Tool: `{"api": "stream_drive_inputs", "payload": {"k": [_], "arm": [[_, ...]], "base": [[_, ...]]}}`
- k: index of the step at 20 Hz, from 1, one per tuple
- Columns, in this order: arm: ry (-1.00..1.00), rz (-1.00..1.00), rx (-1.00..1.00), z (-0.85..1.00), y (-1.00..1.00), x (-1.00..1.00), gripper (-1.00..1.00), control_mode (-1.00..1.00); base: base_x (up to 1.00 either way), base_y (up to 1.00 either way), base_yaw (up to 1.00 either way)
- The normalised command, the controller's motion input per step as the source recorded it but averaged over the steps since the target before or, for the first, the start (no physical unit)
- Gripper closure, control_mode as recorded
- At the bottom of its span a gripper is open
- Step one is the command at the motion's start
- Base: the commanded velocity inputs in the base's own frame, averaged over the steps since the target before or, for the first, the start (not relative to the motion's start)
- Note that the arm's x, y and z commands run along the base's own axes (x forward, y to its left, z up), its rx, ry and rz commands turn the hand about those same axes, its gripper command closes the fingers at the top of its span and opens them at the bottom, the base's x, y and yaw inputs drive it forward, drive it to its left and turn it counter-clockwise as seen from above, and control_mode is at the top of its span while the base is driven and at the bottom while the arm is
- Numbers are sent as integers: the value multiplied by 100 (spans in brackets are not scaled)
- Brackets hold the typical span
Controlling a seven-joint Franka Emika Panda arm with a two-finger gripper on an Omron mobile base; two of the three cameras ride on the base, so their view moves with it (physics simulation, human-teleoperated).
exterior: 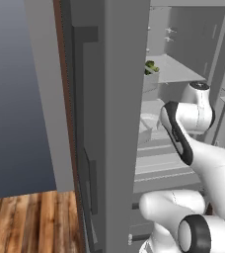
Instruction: Retrieve the chicken drumstick from the fridge and place it on the cutting board.
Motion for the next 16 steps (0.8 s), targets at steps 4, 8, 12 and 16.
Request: {"api": "stream_drive_inputs", "payload": {"k": [4, 8, 12, 16], "arm": [[0, 0, -10, 14, 6, -85, 100, -100], [7, -1, 0, 39, 0, -67, 100, -100], [2, 0, -1, 1, 5, -84, 100, -100], [2, -1, -2, 5, 8, -60, 100, -100]], "base": [[0, 0, 0], [0, 0, 0], [0, 0, 0], [0, 0, 0]]}}
